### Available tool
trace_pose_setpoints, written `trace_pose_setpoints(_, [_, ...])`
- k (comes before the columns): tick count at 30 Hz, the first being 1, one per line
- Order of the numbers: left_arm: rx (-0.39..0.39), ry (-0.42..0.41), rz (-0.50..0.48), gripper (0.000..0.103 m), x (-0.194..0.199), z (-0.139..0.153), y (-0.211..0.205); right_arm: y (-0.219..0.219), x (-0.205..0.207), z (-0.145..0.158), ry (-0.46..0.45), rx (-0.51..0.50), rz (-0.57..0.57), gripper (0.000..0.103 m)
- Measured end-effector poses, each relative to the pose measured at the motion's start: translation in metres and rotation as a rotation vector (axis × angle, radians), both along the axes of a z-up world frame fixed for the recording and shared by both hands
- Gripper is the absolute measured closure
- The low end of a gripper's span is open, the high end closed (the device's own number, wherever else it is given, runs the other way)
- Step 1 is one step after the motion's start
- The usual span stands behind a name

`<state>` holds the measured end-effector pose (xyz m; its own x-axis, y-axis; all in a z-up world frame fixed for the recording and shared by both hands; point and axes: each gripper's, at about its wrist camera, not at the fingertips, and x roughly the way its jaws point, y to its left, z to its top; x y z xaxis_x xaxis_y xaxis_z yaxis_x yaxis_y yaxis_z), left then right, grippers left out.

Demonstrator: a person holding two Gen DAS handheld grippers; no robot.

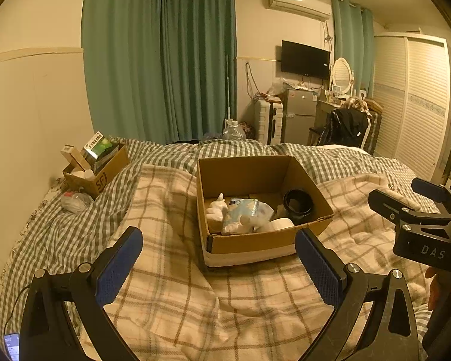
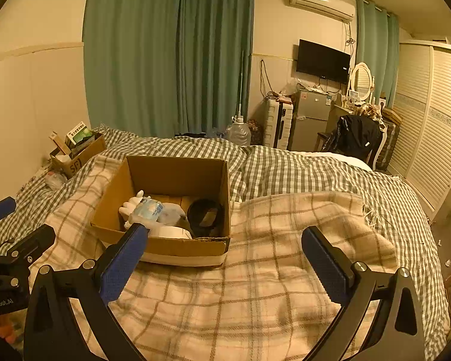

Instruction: Organize objects

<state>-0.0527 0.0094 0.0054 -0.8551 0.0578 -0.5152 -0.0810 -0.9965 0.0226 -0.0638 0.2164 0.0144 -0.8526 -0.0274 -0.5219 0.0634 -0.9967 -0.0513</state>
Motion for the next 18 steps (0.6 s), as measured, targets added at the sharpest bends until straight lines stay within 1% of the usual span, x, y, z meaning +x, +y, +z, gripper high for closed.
trace_pose_setpoints(6, [-0.013, 0.003, 0.01, 0.0, -0.0007, -0.0006, -0.0001, 0.0003, -0.001, -0.001, -0.008, 0.001, -0.003, 0.0])
trace_pose_setpoints(18, [-0.01, -0.003, 0.018, 0.0, -0.0019, -0.0013, -0.0024, -0.0003, -0.0013, -0.0037, -0.013, 0.005, -0.002, 0.0])
